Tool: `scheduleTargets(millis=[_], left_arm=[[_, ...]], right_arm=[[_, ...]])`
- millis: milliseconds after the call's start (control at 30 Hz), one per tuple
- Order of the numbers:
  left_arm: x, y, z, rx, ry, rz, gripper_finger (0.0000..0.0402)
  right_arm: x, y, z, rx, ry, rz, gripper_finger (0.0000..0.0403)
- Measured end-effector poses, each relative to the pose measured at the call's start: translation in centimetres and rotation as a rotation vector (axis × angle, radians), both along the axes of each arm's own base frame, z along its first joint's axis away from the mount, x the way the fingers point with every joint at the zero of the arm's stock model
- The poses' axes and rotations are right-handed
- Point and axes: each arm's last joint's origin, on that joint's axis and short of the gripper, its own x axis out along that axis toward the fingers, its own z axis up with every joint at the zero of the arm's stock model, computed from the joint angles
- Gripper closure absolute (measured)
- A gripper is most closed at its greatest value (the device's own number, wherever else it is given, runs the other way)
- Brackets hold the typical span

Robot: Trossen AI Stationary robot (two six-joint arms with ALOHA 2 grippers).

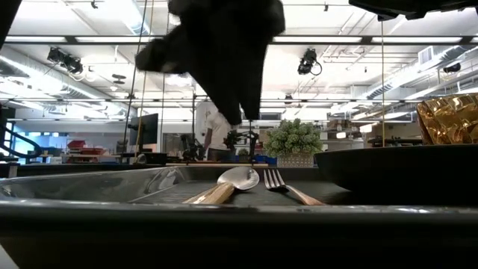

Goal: Pick and place plate/cup/fork/spoon on tray
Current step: Adjust the yellow spoon on the black tray

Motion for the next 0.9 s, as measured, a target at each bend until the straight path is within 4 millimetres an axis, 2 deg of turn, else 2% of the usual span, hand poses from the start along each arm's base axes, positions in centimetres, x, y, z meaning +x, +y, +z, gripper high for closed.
scheduleTargets(millis=[200, 533, 767, 900], left_arm=[[-0.4, -1.0, 1.1, 0.052, -0.040, 0.105, 0.0333], [-0.2, -2.5, -1.4, 0.013, -0.021, 0.230, 0.0349], [-0.4, -2.4, -1.7, 0.035, 0.011, 0.200, 0.0346], [-0.4, -2.3, -1.7, 0.074, 0.007, 0.145, 0.0322]], right_arm=[[0.0, 0.1, -0.1, -0.005, 0.010, 0.030, 0.0339], [0.0, 0.1, -0.3, -0.048, 0.032, 0.039, 0.0339], [0.0, 0.2, -0.4, -0.046, 0.042, 0.057, 0.0339], [0.0, 0.2, -0.4, -0.045, 0.042, 0.068, 0.0339]])
